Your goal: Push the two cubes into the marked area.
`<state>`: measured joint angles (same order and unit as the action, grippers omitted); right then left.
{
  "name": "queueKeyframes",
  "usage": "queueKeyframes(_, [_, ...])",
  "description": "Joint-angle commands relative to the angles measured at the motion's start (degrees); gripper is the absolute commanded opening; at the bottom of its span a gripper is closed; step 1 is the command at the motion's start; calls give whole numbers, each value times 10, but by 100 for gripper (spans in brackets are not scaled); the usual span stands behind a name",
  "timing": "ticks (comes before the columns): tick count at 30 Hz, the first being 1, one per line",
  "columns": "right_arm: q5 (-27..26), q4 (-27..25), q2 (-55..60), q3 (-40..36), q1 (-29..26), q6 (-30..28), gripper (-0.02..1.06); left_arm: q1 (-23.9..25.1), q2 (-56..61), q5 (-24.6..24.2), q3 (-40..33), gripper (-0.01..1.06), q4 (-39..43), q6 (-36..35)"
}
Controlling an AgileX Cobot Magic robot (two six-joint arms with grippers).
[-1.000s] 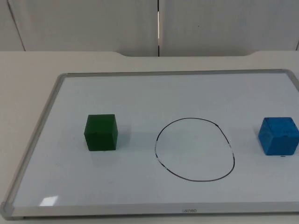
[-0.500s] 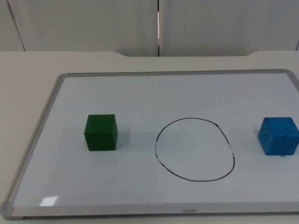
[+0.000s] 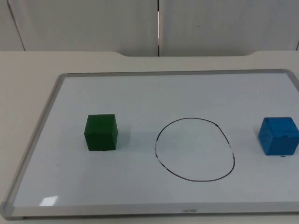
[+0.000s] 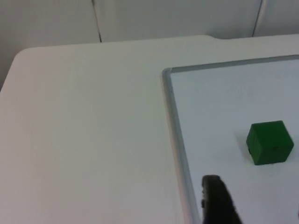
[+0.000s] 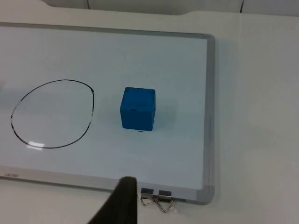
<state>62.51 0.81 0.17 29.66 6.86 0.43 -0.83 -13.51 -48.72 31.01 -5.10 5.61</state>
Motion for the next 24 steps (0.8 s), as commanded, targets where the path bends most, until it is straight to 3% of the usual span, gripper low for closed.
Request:
queueKeyframes(1, [-7, 4, -2, -2, -2, 0, 105, 3, -11, 35, 4, 31, -34, 35])
queueKeyframes(5, [-7, 4, -2, -2, -2, 0, 105, 3, -41, 70, 4, 15, -115, 107])
queueKeyframes(10, [-7, 4, -2, -2, -2, 0, 105, 3, -91, 77, 4, 1, -201, 206])
queueKeyframes(24, [-7, 4, -2, -2, -2, 0, 105, 3, -284, 92, 4, 0, -401, 390])
